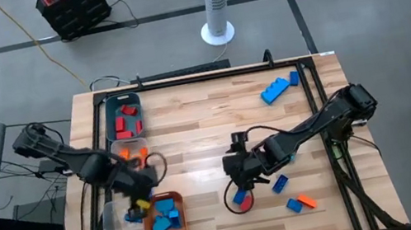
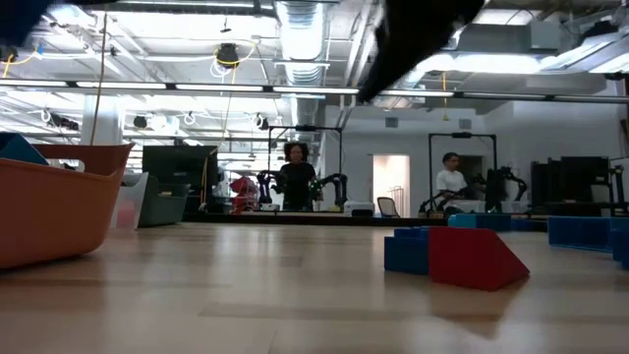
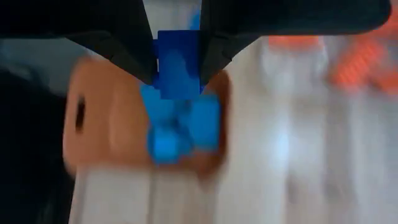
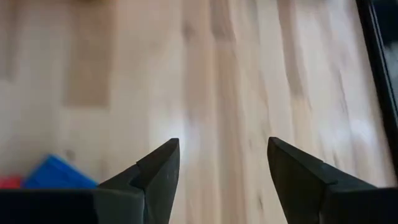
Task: Sort blocks
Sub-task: Put the blue game piece into the bottom transparent bin
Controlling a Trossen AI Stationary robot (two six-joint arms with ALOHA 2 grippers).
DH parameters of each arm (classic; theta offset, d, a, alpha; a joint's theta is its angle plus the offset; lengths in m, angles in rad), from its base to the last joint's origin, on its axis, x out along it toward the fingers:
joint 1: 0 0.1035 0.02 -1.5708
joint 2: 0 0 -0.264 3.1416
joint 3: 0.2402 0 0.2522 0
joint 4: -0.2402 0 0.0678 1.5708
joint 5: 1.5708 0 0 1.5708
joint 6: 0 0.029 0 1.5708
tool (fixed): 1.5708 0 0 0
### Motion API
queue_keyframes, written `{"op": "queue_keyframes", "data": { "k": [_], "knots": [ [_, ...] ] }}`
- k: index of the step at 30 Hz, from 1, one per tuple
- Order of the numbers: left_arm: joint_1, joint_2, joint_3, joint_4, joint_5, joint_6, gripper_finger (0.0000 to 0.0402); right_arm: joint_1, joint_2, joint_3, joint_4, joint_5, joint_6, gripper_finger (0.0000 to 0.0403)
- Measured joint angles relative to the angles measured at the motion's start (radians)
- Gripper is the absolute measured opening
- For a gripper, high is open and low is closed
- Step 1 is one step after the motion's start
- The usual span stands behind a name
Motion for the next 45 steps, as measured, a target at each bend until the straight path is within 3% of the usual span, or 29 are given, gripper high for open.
{"op": "queue_keyframes", "data": {
  "k": [5, 12, 18, 26, 31, 38, 41, 45],
  "knots": [
    [-0.11, 0.0, -0.06, -0.06, 0.117, -0.185, 0.009, 0.009, 0.0, 0.0, -0.161, 0.031, 0.112, 0.0244],
    [-0.211, 0.001, -0.211, 0.037, 0.116, -0.326, 0.0103, 0.03, 0.0, 0.0, -0.242, 0.048, 0.175, 0.0244],
    [-0.223, 0.001, -0.299, 0.097, 0.185, -0.404, 0.0158, 0.056, 0.0, 0.0, -0.256, 0.045, 0.187, 0.0243],
    [-0.194, 0.001, -0.27, 0.124, 0.313, -0.409, 0.02, 0.115, 0.0, -0.001, -0.349, 0.037, 0.262, 0.0243],
    [-0.145, 0.001, -0.204, 0.211, 0.193, -0.302, 0.0199, 0.151, 0.0, -0.031, -0.161, 0.022, 0.208, 0.0243],
    [-0.064, 0.001, -0.165, 0.232, -0.036, -0.157, 0.0199, 0.135, 0.001, -0.091, 0.03, -0.158, 0.143, 0.0243],
    [-0.029, 0.001, -0.165, 0.233, -0.108, -0.113, 0.0199, 0.129, 0.001, -0.091, 0.035, -0.213, 0.148, 0.0243],
    [0.0, 0.001, -0.165, 0.251, -0.185, -0.071, 0.0199, 0.141, 0.001, -0.091, -0.093, -0.273, 0.19, 0.0243]
  ]
}}
